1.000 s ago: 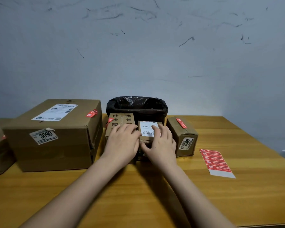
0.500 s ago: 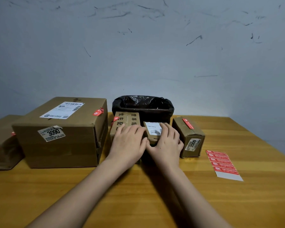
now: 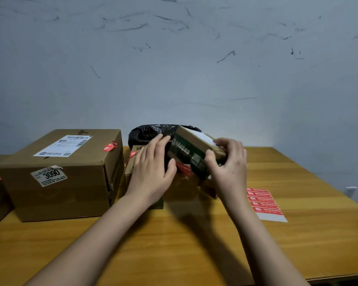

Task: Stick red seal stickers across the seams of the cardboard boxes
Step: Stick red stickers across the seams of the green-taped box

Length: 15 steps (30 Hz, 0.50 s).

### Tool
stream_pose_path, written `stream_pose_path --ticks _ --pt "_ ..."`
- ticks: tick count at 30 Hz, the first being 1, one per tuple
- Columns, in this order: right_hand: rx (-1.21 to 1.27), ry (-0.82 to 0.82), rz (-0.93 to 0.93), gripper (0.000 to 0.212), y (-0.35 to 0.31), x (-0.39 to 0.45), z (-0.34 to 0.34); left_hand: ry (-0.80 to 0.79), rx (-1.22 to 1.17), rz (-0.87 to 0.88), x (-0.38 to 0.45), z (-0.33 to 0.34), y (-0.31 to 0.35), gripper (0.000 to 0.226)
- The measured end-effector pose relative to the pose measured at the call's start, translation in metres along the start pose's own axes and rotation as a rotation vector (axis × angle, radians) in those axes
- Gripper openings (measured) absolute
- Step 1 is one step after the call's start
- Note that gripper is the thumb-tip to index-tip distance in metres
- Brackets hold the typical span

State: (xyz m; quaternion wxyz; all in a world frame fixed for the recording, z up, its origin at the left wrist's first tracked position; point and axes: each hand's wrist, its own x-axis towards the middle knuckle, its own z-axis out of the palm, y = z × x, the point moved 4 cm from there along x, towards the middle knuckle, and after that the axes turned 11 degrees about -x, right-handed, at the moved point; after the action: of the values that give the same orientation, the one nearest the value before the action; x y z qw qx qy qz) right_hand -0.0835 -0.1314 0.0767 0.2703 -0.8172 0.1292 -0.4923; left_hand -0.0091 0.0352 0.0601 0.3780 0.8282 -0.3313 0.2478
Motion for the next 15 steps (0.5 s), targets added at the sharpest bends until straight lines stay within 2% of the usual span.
stream_pose_path --ticks 5,9,12,15 --pt "0.252 -0.040 0.091 0.033 0.012 0.015 -0.014 -0.051 -0.168 0.051 0.004 -0.008 0.012 0.072" --pt "0.698 -0.270 0.380 0.032 0.019 0.023 -0.007 -0.139 -0.285 0.088 0.006 -0.017 0.016 0.075" --pt "0.774 -0.406 0.460 0.026 0.021 0.019 -0.005 -0.184 -0.334 0.078 0.006 -0.025 0.017 0.081" --pt "0.816 -0.475 0.525 0.030 0.025 0.017 0.000 -0.216 -0.298 0.072 0.007 -0.031 0.015 0.089"
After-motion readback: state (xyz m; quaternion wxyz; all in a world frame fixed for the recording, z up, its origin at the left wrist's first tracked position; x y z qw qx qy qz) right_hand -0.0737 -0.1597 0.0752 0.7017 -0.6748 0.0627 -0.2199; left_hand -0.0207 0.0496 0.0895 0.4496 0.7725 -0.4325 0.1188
